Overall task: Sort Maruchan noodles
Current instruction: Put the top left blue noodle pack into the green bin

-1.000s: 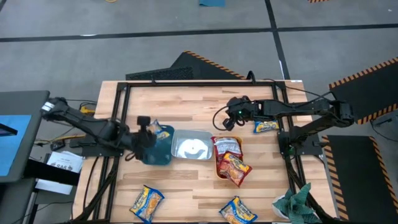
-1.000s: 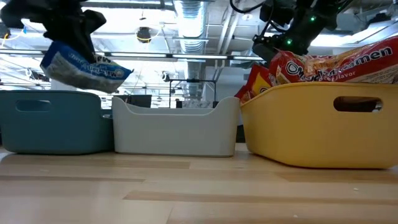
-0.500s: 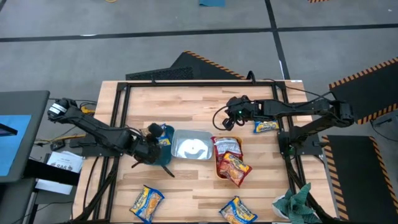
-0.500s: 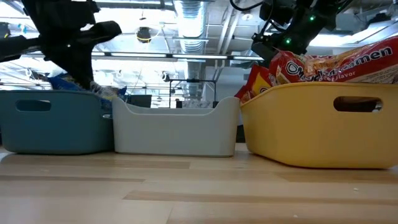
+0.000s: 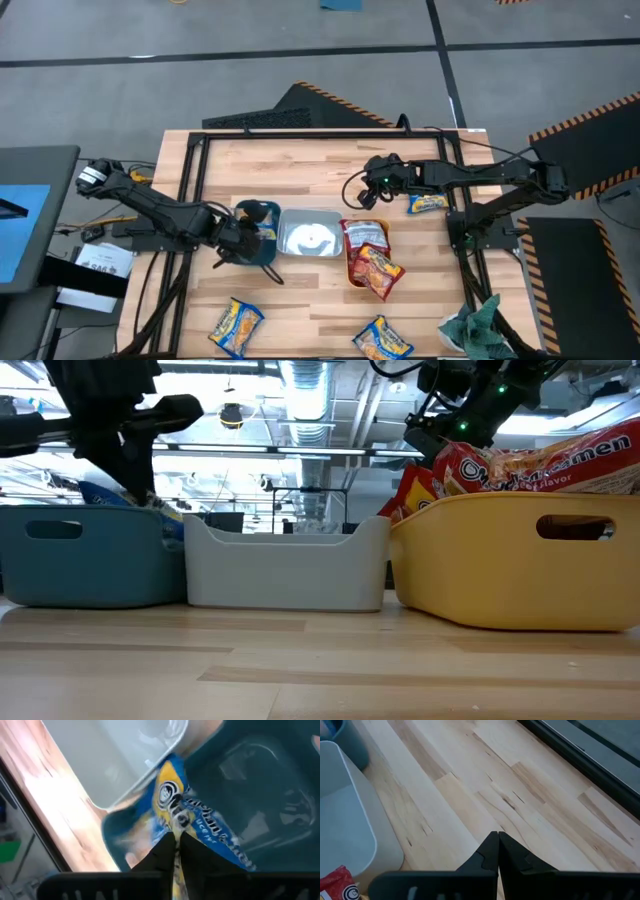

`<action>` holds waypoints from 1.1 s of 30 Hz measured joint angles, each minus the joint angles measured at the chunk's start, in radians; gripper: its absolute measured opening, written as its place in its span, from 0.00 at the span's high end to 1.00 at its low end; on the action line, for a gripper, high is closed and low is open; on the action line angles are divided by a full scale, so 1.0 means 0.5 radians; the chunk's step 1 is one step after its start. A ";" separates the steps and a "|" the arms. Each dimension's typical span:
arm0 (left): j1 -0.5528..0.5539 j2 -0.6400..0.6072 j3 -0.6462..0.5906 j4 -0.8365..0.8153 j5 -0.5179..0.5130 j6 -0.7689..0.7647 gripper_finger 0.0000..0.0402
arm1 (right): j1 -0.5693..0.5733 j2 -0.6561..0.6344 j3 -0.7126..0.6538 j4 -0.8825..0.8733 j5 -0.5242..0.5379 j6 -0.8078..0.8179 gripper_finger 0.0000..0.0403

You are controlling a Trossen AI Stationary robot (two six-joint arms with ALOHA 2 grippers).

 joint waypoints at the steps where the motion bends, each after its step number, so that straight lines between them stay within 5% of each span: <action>1: 0.009 0.000 0.000 0.015 0.000 0.039 0.95 | 0.000 0.000 0.000 0.000 0.000 0.000 0.94; 10: 0.024 0.000 0.000 0.072 -0.095 0.063 0.73 | 0.000 0.000 0.000 0.000 0.000 0.000 0.94; 18: -0.035 -0.009 0.170 -0.069 -0.178 -0.687 0.58 | 0.000 0.000 0.000 -0.001 0.000 -0.009 0.94; 21: -0.035 -0.010 0.299 -0.151 0.079 -1.155 0.57 | 0.000 0.000 0.000 -0.001 0.000 -0.010 0.94; 27: -0.115 -0.011 0.362 -0.032 0.939 -2.055 0.57 | 0.000 0.000 0.000 -0.001 0.001 -0.015 0.94; 33: -0.483 0.079 0.361 0.026 0.829 -2.823 0.57 | 0.000 0.000 0.000 -0.003 0.001 -0.027 0.94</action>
